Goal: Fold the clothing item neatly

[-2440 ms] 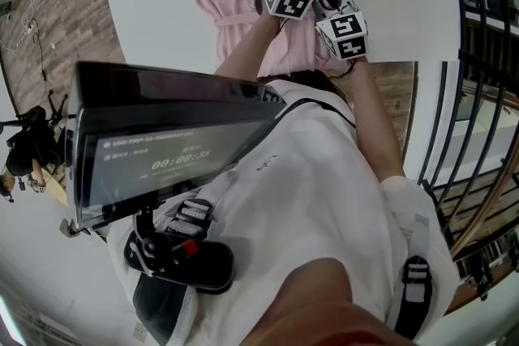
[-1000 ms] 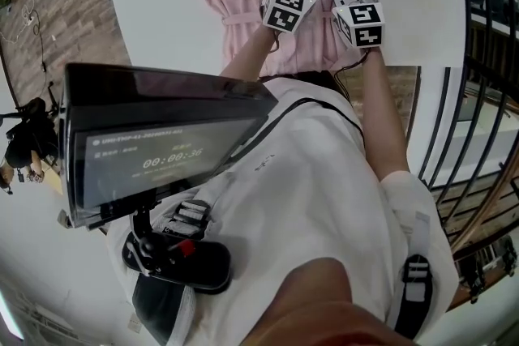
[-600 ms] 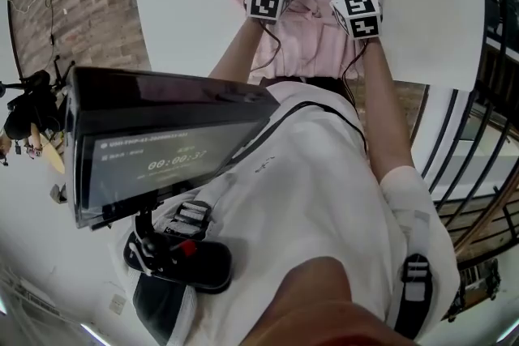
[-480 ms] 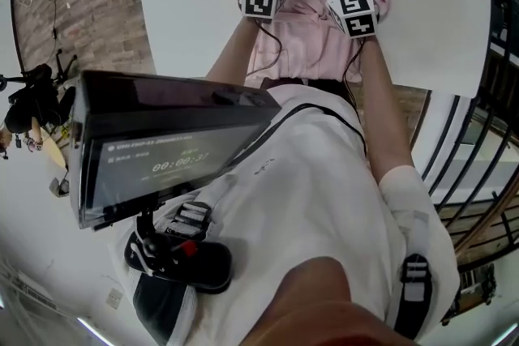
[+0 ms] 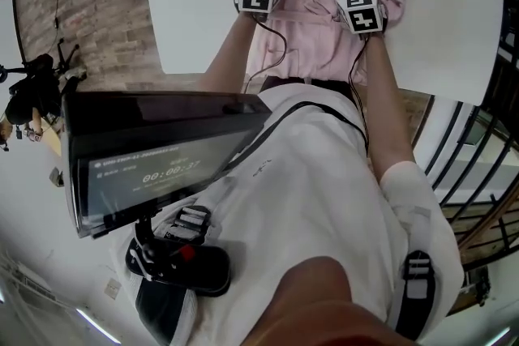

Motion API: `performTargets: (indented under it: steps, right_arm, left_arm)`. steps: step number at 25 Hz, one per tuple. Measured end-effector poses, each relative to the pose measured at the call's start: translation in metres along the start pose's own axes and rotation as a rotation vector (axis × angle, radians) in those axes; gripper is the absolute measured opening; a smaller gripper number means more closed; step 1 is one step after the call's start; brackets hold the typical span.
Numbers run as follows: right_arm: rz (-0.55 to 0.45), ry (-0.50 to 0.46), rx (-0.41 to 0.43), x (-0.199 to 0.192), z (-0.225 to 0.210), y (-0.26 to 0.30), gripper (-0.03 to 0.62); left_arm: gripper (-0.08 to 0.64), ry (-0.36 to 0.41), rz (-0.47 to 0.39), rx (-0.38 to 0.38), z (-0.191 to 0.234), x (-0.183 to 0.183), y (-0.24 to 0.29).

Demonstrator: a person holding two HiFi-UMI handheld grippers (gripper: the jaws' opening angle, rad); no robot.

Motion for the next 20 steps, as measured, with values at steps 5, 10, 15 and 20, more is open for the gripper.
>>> performTargets:
  steps: [5,10,15,20]
  right_arm:
    - [-0.064,0.036,-0.043,0.001,-0.01,-0.019,0.005]
    - [-0.084,-0.009,-0.106,0.006,-0.026,-0.037,0.005]
    - [-0.053,-0.114,-0.158,0.018,-0.043,-0.044,0.046]
    - [0.043,-0.205,-0.145,0.016,-0.045,-0.038,0.063]
  left_arm:
    - [0.202,0.036,-0.053,-0.019,-0.03,0.005,-0.014]
    - [0.202,0.086,-0.052,-0.127,-0.09,-0.001,-0.003]
    - [0.202,0.123,-0.03,-0.223,-0.145,-0.003,0.006]
    - [0.202,0.159,-0.001,-0.241,-0.169,-0.01,0.01]
Point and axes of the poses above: the fingertips, and each gripper's own axes: y forward along the fingers, z to its left, x out of its top, the point moved 4 cm from there along -y, backward along the fingers, and after that the axes turned 14 degrees about -y, right-handed, at the moved point
